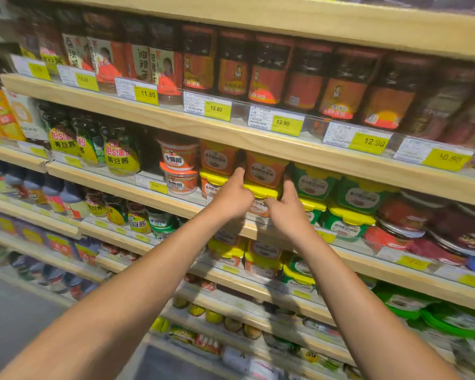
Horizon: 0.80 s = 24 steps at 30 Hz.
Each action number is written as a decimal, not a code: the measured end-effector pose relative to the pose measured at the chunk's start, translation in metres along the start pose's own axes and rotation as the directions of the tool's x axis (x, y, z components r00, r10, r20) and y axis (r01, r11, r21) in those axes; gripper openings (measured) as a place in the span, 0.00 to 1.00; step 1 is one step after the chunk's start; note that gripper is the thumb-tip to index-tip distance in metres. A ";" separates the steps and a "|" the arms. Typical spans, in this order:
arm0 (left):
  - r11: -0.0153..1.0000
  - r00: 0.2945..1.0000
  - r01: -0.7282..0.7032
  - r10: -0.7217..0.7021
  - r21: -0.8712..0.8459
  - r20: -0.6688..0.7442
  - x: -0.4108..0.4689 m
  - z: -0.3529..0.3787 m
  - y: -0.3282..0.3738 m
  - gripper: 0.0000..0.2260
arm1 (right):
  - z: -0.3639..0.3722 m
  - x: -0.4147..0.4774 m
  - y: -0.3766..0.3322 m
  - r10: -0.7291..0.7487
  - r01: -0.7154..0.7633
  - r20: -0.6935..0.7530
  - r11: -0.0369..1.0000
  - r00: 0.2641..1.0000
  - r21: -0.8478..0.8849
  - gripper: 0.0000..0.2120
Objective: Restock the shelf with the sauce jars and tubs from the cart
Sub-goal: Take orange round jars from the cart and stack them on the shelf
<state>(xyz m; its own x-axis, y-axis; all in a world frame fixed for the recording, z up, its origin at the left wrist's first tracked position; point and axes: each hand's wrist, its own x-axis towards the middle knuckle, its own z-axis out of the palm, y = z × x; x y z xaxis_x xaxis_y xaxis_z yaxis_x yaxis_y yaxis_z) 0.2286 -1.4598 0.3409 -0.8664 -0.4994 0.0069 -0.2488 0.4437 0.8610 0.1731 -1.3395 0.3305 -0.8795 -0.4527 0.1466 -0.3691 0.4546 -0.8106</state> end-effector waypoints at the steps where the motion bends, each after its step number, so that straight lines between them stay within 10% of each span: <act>1: 1.000 1.000 -0.001 0.001 -0.006 -0.003 -0.002 0.001 0.000 0.27 | -0.002 0.000 0.000 -0.001 0.001 0.016 1.000 1.000 0.006 0.13; 17: 0.996 0.996 -0.089 0.088 -0.009 -0.033 -0.031 -0.009 0.008 0.29 | 0.001 -0.007 -0.008 -0.024 0.016 0.083 0.995 0.996 0.099 0.21; 24: 0.957 0.916 -0.286 0.285 0.039 -0.281 -0.041 0.017 -0.005 0.19 | -0.014 -0.028 0.005 -0.072 0.069 0.012 0.984 0.997 0.165 0.26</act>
<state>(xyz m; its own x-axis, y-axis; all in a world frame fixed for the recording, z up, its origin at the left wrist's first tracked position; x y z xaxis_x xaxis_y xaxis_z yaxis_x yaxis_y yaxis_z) 0.2584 -1.4291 0.3275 -0.7430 -0.5404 0.3948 -0.0076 0.5967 0.8025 0.1918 -1.3143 0.3304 -0.8470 -0.4935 0.1978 -0.3743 0.2893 -0.8810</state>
